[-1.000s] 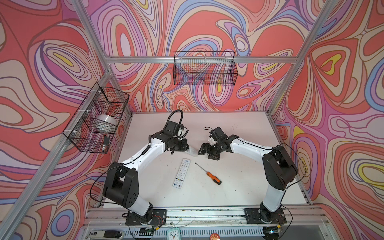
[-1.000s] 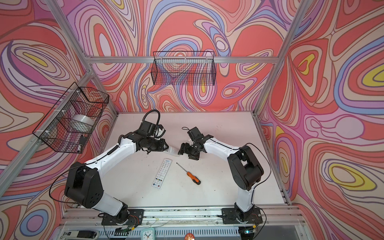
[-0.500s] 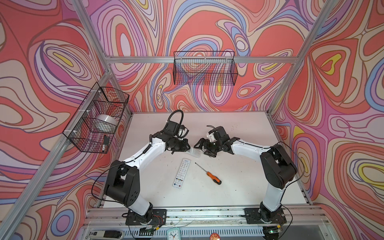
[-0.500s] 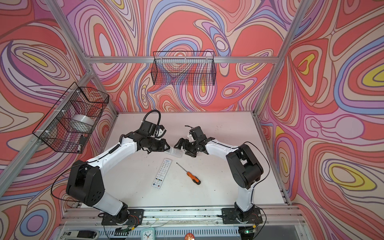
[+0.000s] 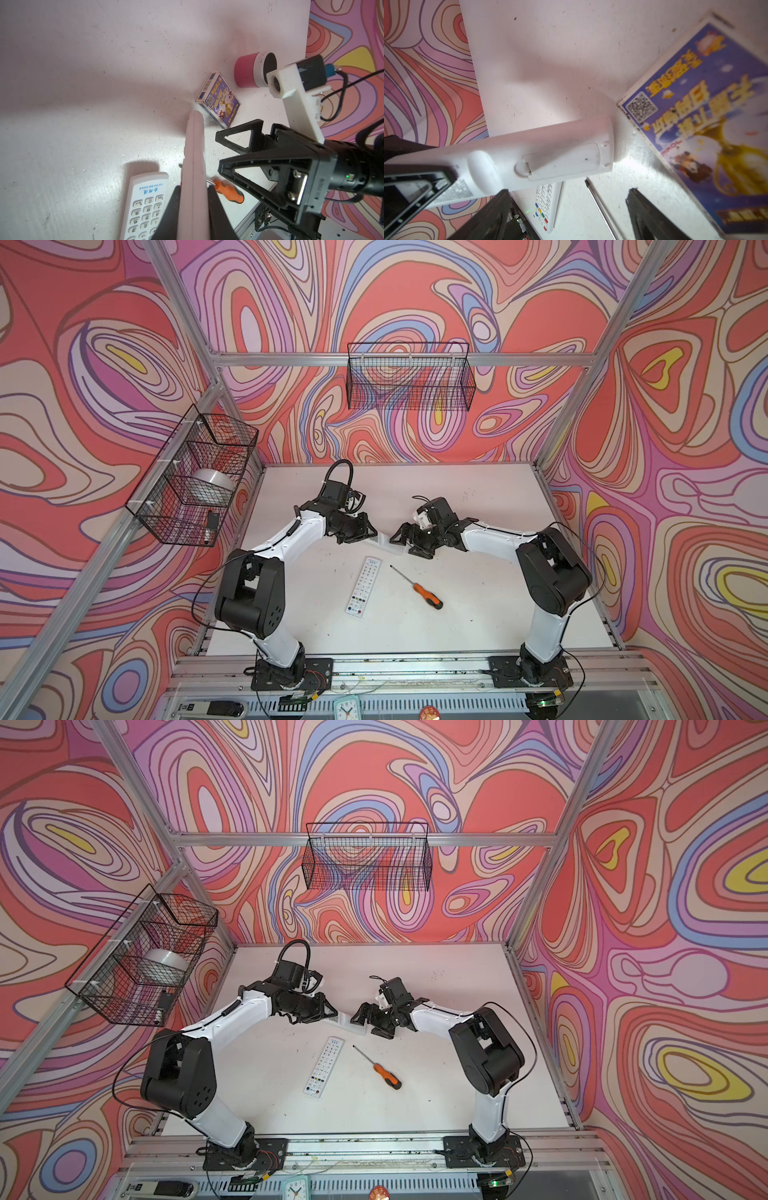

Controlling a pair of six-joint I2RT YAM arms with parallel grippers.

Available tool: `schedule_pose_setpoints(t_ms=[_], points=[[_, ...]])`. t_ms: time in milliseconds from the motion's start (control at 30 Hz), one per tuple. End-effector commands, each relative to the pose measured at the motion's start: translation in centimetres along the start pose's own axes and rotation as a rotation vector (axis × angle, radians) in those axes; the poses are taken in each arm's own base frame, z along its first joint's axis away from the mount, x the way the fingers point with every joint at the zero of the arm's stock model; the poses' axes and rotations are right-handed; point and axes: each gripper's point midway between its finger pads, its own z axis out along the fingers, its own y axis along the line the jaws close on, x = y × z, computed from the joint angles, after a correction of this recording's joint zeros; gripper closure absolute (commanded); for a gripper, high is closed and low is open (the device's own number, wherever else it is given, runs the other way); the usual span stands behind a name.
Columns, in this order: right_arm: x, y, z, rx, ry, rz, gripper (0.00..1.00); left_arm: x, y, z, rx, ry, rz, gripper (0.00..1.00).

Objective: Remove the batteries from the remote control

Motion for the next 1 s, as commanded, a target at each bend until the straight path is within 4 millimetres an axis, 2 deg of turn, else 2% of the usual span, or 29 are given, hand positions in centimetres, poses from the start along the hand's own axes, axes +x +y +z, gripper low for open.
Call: schedule_pose_setpoints(t_ms=[0, 967], points=[[0.8, -1.1, 0.7, 0.021, 0.035, -0.003, 0.1, 3.4, 3.4, 1.9, -0.094, 0.117, -0.092, 1.0], [-0.3, -0.9, 2.4, 0.012, 0.051, 0.019, 0.16, 3.6, 3.5, 1.8, -0.094, 0.119, -0.089, 1.0]])
